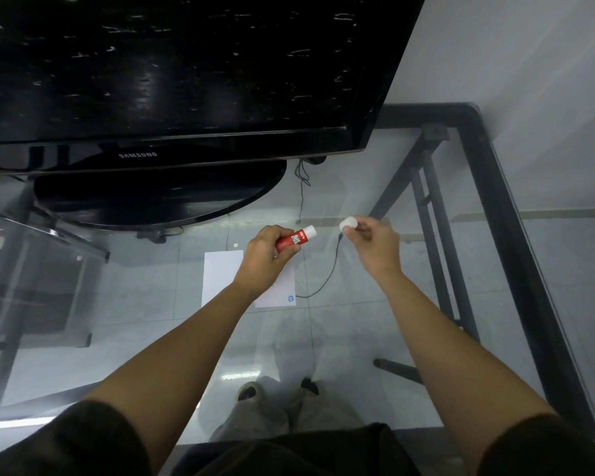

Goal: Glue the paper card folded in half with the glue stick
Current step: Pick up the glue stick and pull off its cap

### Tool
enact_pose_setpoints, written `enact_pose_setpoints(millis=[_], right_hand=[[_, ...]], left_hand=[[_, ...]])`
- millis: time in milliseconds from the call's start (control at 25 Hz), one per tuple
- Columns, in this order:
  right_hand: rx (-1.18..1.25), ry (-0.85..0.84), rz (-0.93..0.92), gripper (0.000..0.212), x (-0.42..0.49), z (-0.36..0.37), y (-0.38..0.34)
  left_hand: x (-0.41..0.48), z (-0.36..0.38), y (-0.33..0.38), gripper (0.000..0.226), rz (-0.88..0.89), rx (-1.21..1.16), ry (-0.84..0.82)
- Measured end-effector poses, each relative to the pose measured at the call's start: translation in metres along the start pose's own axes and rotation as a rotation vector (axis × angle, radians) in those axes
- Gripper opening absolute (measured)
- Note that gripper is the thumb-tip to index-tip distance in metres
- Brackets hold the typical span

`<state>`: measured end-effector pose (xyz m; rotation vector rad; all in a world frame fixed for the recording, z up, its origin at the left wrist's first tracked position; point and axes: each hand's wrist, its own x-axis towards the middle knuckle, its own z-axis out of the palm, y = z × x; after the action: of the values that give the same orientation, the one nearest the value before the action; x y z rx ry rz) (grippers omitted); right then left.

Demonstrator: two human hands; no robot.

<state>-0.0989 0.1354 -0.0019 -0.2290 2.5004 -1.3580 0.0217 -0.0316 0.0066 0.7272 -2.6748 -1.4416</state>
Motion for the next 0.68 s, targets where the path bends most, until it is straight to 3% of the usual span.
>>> enact_pose_setpoints(millis=[160,400,680], right_hand=[[-0.282,-0.073,-0.220,0.039,-0.001,0.007,0.012],[-0.330,-0.097,-0.203,0.029,0.002,0.014,0.022],[-0.414,-0.203,-0.109,0.064,-0.001,0.009,0.017]], left_hand=[[-0.002,-0.005,-0.004,0.034,-0.002,-0.022,0.026],[-0.003,-0.012,-0.002,0.034,0.020,-0.033,0.067],[-0.001,-0.016,0.010,0.035,0.031,-0.094,0.088]])
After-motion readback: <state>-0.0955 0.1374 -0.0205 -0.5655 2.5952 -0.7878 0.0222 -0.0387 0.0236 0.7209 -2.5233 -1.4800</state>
